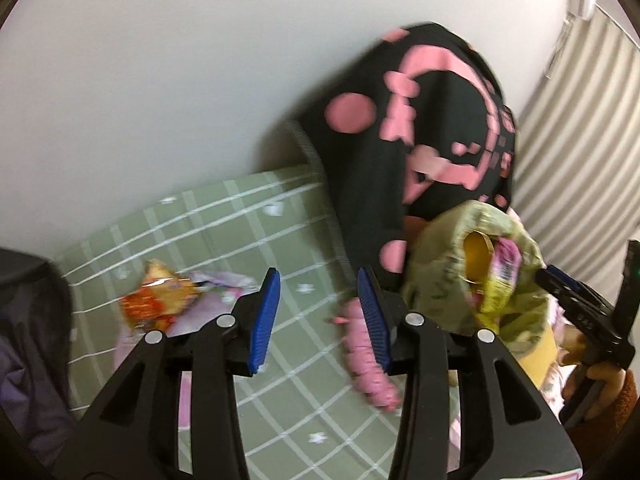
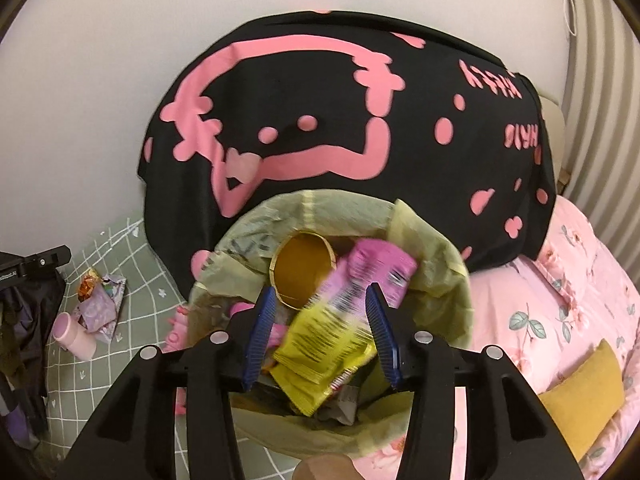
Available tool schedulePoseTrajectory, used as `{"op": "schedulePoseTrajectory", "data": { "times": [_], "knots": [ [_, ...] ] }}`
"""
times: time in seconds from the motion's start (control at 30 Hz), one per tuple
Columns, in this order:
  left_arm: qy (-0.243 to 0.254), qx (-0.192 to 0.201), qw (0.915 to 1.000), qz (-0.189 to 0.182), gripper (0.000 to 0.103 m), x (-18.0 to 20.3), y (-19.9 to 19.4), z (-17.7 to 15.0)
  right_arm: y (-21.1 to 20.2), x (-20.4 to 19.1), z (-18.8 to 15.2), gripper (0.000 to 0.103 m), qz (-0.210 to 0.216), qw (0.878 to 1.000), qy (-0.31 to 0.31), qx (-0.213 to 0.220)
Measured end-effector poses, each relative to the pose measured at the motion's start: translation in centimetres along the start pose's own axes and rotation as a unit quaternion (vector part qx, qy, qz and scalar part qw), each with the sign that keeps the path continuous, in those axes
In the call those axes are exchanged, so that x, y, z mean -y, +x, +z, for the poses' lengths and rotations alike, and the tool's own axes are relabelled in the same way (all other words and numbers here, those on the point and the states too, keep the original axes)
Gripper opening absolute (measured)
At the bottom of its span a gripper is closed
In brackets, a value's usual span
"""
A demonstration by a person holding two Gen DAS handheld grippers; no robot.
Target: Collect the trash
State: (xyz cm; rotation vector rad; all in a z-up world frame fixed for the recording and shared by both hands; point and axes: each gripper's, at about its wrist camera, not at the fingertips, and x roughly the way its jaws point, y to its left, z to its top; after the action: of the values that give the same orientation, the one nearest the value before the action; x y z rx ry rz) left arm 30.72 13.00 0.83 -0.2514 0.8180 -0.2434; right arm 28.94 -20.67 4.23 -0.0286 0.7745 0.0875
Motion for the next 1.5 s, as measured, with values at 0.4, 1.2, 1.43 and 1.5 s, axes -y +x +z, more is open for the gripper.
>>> {"op": "schedulePoseTrajectory", "data": {
  "times": [0.4, 1.2, 1.43, 1.5],
  "knots": [
    [-0.092, 0.01, 0.9896, 0.11, 0.039, -12.0, -3.4, -2.7, 2.2, -7.1, 0.8, 0.044, 0.08, 0.996, -0.04, 0.01],
    [-0.113, -0.052, 0.987, 0.102, 0.039, -16.8, -2.2, -6.8, 13.0, -27.7, -2.3, 0.044, 0.254, 0.94, -0.201, -0.108],
    [-0.099, -0.058, 0.9891, 0.092, 0.039, -17.3, -1.9, -6.6, 15.9, -29.6, -2.4, 0.044, 0.252, 0.929, -0.222, -0.152],
    [-0.105, -0.056, 0.989, 0.088, 0.039, -17.6, -1.9, -6.4, 16.4, -29.7, -2.8, 0.037, 0.251, 0.927, -0.22, -0.168]
  ]
}}
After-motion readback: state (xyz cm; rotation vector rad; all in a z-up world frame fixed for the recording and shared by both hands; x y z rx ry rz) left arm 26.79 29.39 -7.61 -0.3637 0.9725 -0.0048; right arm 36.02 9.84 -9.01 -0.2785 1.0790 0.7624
